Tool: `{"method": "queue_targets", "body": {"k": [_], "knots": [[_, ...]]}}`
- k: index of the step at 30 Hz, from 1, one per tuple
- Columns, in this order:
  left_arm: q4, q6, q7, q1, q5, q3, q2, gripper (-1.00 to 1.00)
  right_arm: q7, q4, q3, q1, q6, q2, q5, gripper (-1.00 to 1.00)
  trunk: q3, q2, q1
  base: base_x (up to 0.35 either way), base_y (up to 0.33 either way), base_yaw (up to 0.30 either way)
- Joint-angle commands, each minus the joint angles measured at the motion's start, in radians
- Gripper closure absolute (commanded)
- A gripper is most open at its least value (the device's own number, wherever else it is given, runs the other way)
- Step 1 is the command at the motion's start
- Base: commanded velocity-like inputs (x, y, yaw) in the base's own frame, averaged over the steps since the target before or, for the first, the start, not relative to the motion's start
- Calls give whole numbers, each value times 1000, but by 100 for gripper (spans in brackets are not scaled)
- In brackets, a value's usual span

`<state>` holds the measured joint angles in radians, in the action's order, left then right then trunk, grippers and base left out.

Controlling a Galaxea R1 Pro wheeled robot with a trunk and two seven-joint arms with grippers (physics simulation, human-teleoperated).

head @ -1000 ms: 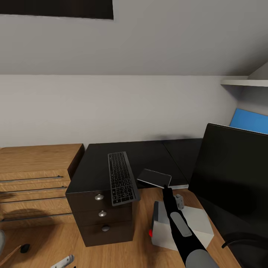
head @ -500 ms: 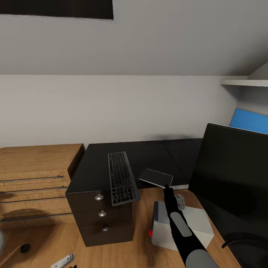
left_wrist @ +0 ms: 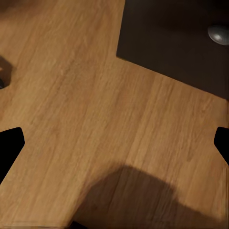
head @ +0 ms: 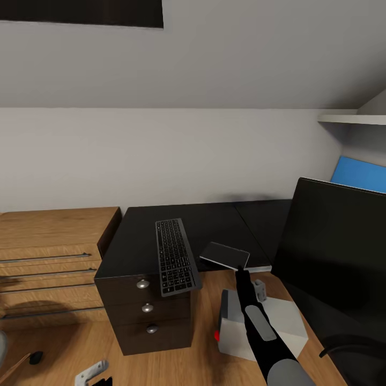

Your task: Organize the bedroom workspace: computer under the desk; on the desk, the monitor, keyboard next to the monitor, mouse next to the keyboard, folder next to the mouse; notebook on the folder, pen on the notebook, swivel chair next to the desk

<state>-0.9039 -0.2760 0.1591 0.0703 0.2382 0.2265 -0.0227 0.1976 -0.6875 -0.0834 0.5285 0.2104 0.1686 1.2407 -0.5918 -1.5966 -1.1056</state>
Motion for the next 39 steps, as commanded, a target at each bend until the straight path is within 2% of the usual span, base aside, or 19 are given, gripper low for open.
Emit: {"method": "queue_targets", "body": {"k": [1,2,4,9,31,39], "knots": [[-10,-17,4,0,11,1,-1,-100,10,1,-2,1,0,1,11,100,-1,-1,0,0,0,0],[-40,-74,3,0,11,2,0,-100,11,0,-2,1,1,0,10,100,-1,-1,0,0,0,0],[-56,-118,2,0,12,2,0,-100,12,0,-2,1,1,0,9,100,-1,-1,0,0,0,0],[-74,-167,2,0,13,2,0,-100,13,0,-3,1,1,-1,10,100,-1,-1,0,0,0,0],[-78,-184,3,0,15,2,0,-100,13,1,-4,1,3,-1,11,100,-70,-155,-84,0,0,0],[-72,-184,3,0,13,2,0,-100,13,2,-4,1,2,-6,11,100,-70,-155,-84,0,0,0]]}}
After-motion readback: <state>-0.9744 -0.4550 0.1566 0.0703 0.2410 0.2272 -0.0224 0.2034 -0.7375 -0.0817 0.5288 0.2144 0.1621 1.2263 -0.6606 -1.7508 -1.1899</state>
